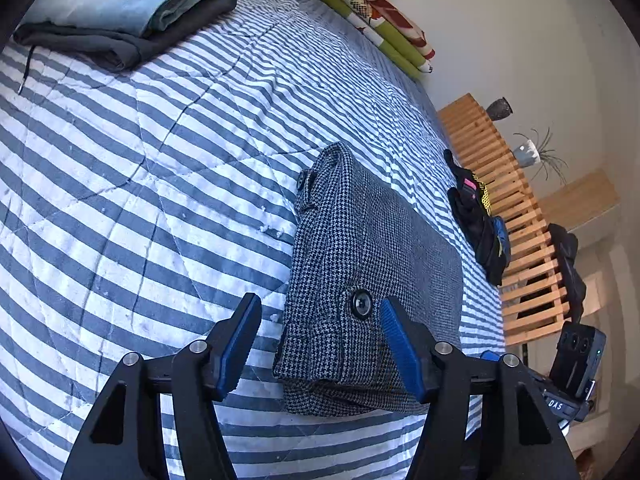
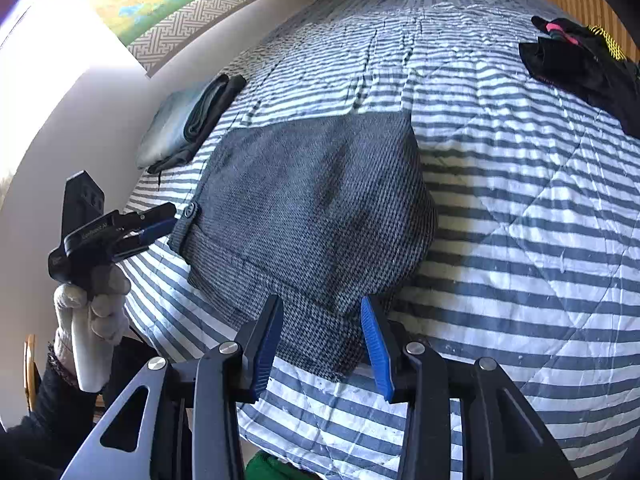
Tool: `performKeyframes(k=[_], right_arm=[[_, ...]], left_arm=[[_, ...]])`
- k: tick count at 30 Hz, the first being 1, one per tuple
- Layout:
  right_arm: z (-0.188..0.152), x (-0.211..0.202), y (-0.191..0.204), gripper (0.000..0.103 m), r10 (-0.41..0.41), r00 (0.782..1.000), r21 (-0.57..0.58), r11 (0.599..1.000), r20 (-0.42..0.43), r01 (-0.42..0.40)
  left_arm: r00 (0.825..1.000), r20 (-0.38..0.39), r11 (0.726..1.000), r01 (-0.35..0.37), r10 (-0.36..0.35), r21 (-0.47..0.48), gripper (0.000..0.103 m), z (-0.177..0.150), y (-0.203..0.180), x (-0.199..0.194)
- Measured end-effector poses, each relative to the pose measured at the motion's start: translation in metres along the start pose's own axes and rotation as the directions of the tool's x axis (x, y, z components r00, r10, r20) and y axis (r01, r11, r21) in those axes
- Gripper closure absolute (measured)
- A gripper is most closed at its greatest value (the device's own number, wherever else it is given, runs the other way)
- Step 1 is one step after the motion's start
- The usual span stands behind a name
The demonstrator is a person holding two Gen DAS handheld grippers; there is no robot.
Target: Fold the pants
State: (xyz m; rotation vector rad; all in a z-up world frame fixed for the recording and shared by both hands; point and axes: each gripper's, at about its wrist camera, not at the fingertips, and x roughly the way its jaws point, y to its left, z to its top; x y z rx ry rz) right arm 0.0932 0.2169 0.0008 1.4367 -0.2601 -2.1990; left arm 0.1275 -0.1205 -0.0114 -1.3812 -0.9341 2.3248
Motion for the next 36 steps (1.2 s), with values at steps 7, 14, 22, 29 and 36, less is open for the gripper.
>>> performKeyframes(k=[7,14,22,29,36], right_arm=[[0.066,0.014,0.044,0.059,0.006,0.999,-0.034,0.999,-0.035,-0.007],[0.093,0.051,0.036,0.059,-0.153,0.987,-0.031,0.988,-0.047,0.152],[0.052,0.037,-0.059,0.042,-0.128,0.992,0.2,0.971,-0.025,0.13],[0.023,0.056,-0.078,0.038,0.079,0.997,0.271,0.96,-0.025,-0.07],[0.028,0.085,-0.051,0.034,0.163,0.986,0.218,0.963,-0.011,-0.157]], left_arm=[[0.997,-0.056,0.998,0.051,-0.053,-0.036,0.034,-0.013,0.006,0.027],[0.993,-0.067,0.993,0.088,-0.094,-0.075,0.031,-0.011,0.017,0.042],[0.991,-0.09,0.995,0.093,-0.096,-0.036,0.031,-0.005,0.014,0.048],[0.992,-0.101,0.998,0.068,-0.068,-0.002,0.04,-0.005,0.008,0.055],[0.993,-0.11,0.999,0.037,-0.035,0.015,0.05,-0.001,0.006,0.059]])
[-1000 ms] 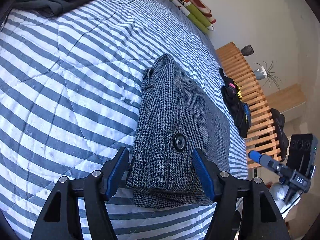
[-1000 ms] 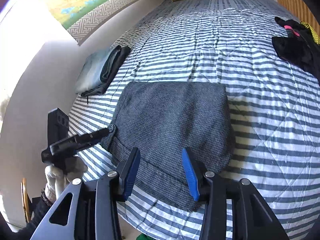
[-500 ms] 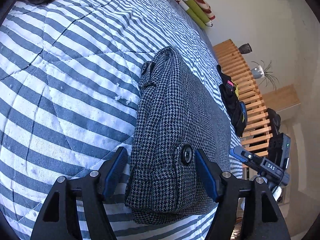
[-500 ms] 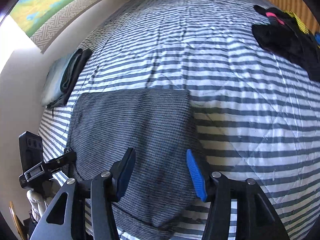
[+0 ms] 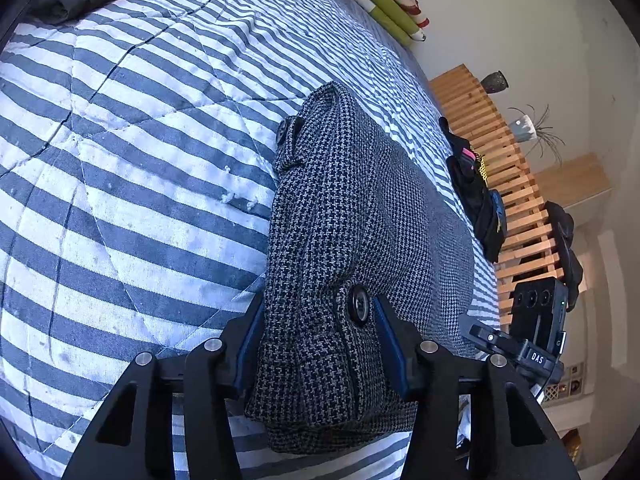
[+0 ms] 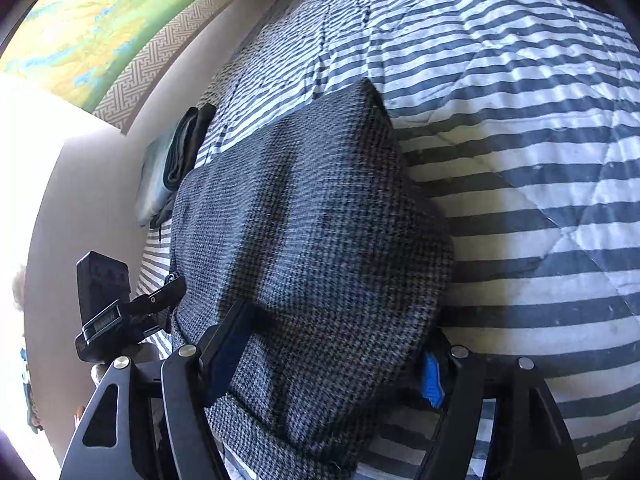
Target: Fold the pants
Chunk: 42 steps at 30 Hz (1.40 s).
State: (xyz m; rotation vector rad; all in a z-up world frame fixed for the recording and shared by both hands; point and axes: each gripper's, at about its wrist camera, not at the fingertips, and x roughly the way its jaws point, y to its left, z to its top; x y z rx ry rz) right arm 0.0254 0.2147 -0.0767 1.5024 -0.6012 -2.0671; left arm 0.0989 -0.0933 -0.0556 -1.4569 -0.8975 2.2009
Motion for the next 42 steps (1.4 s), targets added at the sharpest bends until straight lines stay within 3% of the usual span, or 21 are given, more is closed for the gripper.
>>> performKeyframes(k=[2,3,5,9,16,26,29,36,39,42], right_arm=[[-0.001,0.007,0.01,0.046,-0.009,1.0,-0.028,1.0,-0.012,0.009],[0.0,0.009,0.015,0.058,-0.021,1.0,-0.045,0.999,-0.013,0.021],[0.001,0.007,0.019,0.068,-0.018,1.0,-0.051,0.999,-0.01,0.018],[0.002,-0.008,0.032,0.078,-0.017,1.0,-0.076,0.997,0.016,0.018],[0.008,-0.032,0.067,0.08,-0.04,0.996,-0.152,0.987,0.075,0.051],[0.032,-0.036,0.15,0.081,-0.032,0.993,-0.294,0.954,0.112,0.064],[0.047,-0.03,0.188,0.081,-0.023,0.99,-0.356,0.932,0.136,0.071],[0.092,0.019,0.298,0.081,0.044,0.983,-0.506,0.861,0.181,0.054],[0.11,0.045,0.327,0.082,0.068,0.982,-0.508,0.861,0.175,0.031],[0.117,0.052,0.337,0.082,0.089,0.983,-0.506,0.863,0.163,0.006]], left_arm=[[1.0,0.011,1.0,-0.027,0.027,0.012,0.056,0.001,-0.008,0.003],[0.999,0.02,0.999,-0.033,0.033,0.016,0.057,0.0,-0.009,0.001],[0.999,0.039,0.999,-0.033,0.032,0.019,0.063,-0.002,-0.01,-0.005],[0.998,0.065,0.999,-0.013,0.01,0.036,0.067,-0.003,-0.02,-0.018],[0.993,0.114,0.999,0.025,-0.029,0.041,0.07,0.001,-0.027,-0.054],[0.969,0.246,0.997,-0.023,0.006,0.068,0.071,0.04,-0.028,-0.143],[0.948,0.318,0.997,-0.039,0.017,0.064,0.072,0.066,-0.023,-0.181],[0.867,0.492,0.993,-0.11,0.08,0.032,0.073,0.138,0.014,-0.267],[0.859,0.502,0.995,-0.1,0.098,-0.023,0.074,0.159,0.045,-0.282],[0.864,0.496,0.996,-0.08,0.088,-0.037,0.074,0.165,0.063,-0.285]])
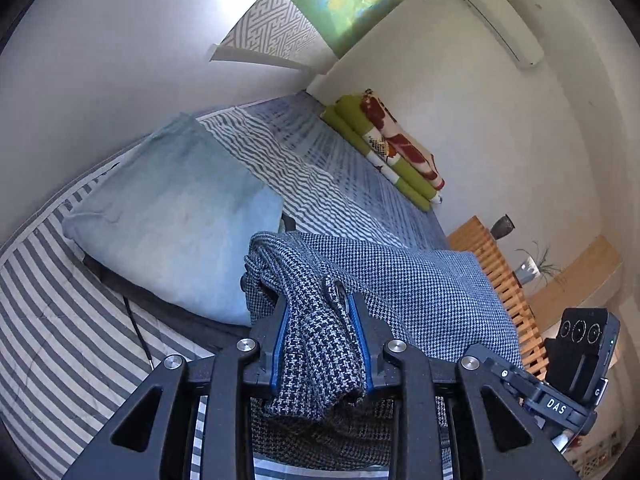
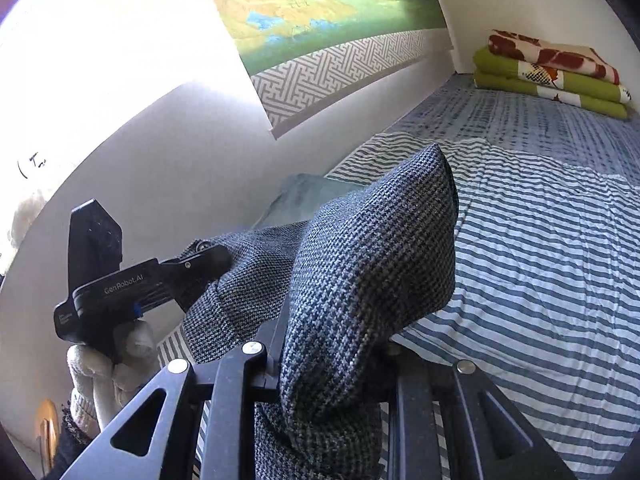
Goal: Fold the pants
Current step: 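Carry the folded shorts with both grippers onto the denim stack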
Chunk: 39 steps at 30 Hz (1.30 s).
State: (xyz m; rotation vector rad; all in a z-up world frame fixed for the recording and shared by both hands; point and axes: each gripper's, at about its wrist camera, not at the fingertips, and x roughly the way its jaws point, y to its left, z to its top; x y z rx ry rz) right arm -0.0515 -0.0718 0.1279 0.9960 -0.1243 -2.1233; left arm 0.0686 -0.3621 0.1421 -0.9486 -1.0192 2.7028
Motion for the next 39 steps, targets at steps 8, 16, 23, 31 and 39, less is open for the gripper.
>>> performKeyframes(k=[8,16,23,31,39], right_arm=[[-0.015,-0.024,-0.037,0.083,-0.043,0.998,0.072,0.996,-0.047,0.047],[-0.11,-0.078,-0.166,0.084,-0.159,0.978,0.288,0.938,-0.138,0.193],[-0.153,-0.078,-0.234,0.087,-0.142,0.973,0.38,0.902,-0.182,0.203],[-0.154,-0.075,-0.241,0.061,-0.098,0.974,0.36,0.917,-0.206,0.169],[-0.168,-0.053,-0.266,0.048,0.016,0.97,0.441,0.893,-0.241,0.095]], left_arm=[[0.993,-0.091,0.997,0.074,-0.075,-0.01,0.074,-0.044,-0.025,0.043],[0.923,-0.371,0.995,0.094,-0.1,-0.033,0.064,-0.188,-0.068,0.159],[0.961,-0.268,0.995,-0.05,0.07,0.082,0.035,-0.196,-0.095,0.162],[0.893,-0.442,0.996,-0.068,0.086,0.057,0.03,-0.205,-0.081,0.207],[0.878,-0.479,1.0,0.008,-0.018,-0.023,0.056,-0.213,-0.061,0.22]])
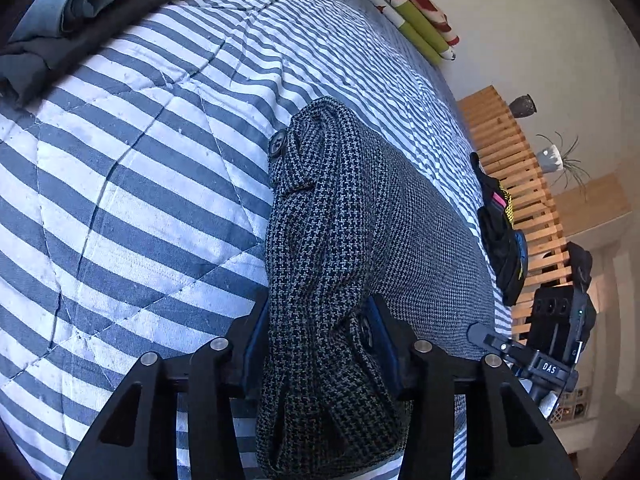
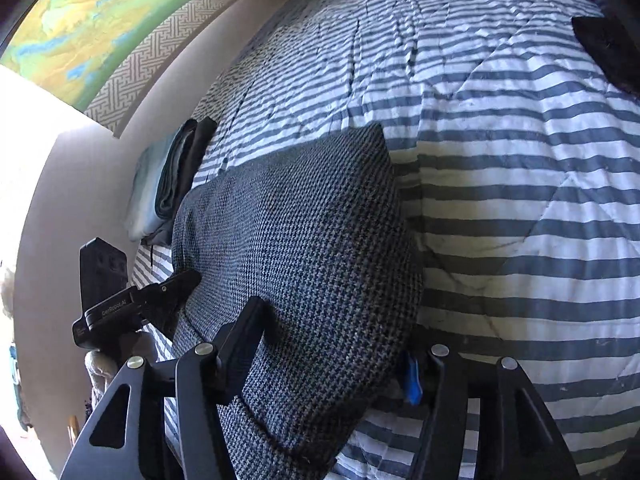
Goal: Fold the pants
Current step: 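Carry the folded shorts with both grippers onto the denim stack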
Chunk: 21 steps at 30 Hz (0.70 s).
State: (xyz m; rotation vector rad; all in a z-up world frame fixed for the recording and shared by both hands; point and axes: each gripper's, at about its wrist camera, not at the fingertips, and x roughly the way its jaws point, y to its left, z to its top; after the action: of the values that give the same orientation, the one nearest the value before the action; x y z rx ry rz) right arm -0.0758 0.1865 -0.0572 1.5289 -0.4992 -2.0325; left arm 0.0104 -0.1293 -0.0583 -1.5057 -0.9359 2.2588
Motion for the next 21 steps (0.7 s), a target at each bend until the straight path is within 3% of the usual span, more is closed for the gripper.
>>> performKeyframes(k=[4,8,11,15,21], right_arm=[[-0.003,0.025,0.011,0.048,0.047,0.997,-0.002,0.999,-0.053,-0.047],[-0.008,0.024,0.026,0.071,0.011,0.999,-0.054,0.998,-0.037,-0.013],[-0.013,0.015,0.043,0.079,-0.042,0.999,-0.113,0.993,-0.006,0.041],[-0.021,0.0,0.071,0.082,-0.105,0.993,-0.194,0.974,0.055,0.114],[-0.025,-0.023,0.131,0.083,-0.114,0.983,-0.312,0.937,0.146,0.155]], left_arm=[[1.0,0.01,1.0,-0.022,0.021,0.016,0.062,-0.004,-0.003,0.001],[0.998,0.031,0.997,-0.061,0.059,0.047,0.067,-0.005,-0.016,-0.003],[0.995,0.056,0.991,-0.091,0.086,0.096,0.07,-0.009,-0.035,-0.009],[0.993,0.085,0.989,-0.086,0.076,0.119,0.071,-0.014,-0.049,-0.029],[0.983,0.174,0.987,-0.082,0.057,0.135,0.071,-0.012,-0.049,-0.091]])
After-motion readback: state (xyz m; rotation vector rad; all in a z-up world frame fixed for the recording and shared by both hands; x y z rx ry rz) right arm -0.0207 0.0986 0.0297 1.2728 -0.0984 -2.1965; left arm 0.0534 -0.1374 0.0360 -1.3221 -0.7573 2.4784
